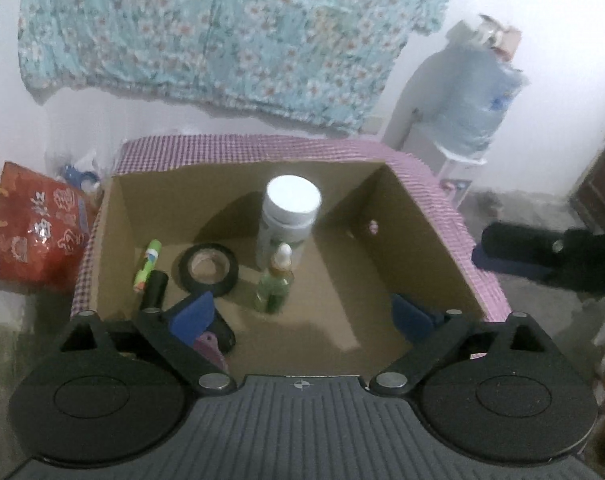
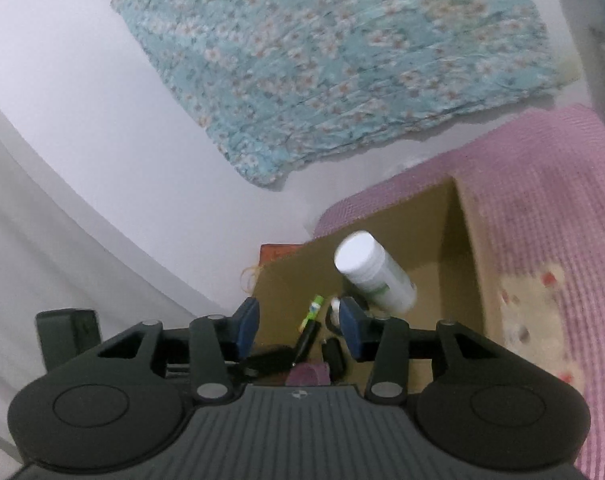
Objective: Organize rigid objects
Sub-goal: 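Reach the right gripper to the gold-lidded jar and grasp it, then lift the gold-lidded jar with the right gripper toward the box, then lower the jar into the box and open the right gripper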
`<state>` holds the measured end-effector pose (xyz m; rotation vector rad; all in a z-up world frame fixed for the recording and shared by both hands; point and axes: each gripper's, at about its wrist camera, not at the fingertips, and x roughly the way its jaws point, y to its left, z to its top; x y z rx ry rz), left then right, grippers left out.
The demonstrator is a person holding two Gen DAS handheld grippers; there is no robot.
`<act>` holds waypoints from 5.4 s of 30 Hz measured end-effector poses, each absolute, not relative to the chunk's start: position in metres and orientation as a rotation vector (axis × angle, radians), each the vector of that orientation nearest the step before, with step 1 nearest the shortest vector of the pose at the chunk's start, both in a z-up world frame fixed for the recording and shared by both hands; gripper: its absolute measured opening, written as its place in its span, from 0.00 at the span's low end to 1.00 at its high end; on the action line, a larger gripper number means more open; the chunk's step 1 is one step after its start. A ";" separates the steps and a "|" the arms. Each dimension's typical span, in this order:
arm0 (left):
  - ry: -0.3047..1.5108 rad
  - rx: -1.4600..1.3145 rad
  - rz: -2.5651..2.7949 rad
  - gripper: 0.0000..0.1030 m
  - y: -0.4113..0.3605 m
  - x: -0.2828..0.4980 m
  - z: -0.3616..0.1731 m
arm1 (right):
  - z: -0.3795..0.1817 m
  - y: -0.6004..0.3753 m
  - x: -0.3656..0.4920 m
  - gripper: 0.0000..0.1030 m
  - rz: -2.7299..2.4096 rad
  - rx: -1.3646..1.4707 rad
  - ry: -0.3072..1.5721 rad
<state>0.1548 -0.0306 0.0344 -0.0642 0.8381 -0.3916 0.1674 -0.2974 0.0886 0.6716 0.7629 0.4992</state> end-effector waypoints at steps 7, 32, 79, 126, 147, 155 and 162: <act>0.838 -0.064 -0.484 0.95 -0.033 0.092 0.019 | 0.052 -0.312 0.114 0.46 0.374 0.753 0.851; 1.018 0.083 -0.543 0.80 -0.105 0.107 -0.079 | -0.051 -0.271 0.166 0.45 0.429 0.679 1.087; 0.989 0.202 -0.696 0.81 -0.166 0.095 -0.075 | -0.059 -0.348 0.106 0.46 0.283 0.869 1.070; 0.996 0.232 -0.683 0.58 -0.169 0.110 -0.078 | -0.064 -0.349 0.093 0.45 0.278 0.943 1.055; 0.910 0.196 -0.686 0.56 -0.155 0.089 -0.044 | -0.032 -0.343 0.091 0.44 0.304 0.869 1.014; 0.818 0.155 -0.682 0.56 -0.143 0.071 -0.002 | 0.017 -0.333 0.077 0.44 0.332 0.817 0.935; 0.726 0.126 -0.653 0.56 -0.136 0.069 0.033 | 0.060 -0.325 0.083 0.44 0.388 0.761 0.849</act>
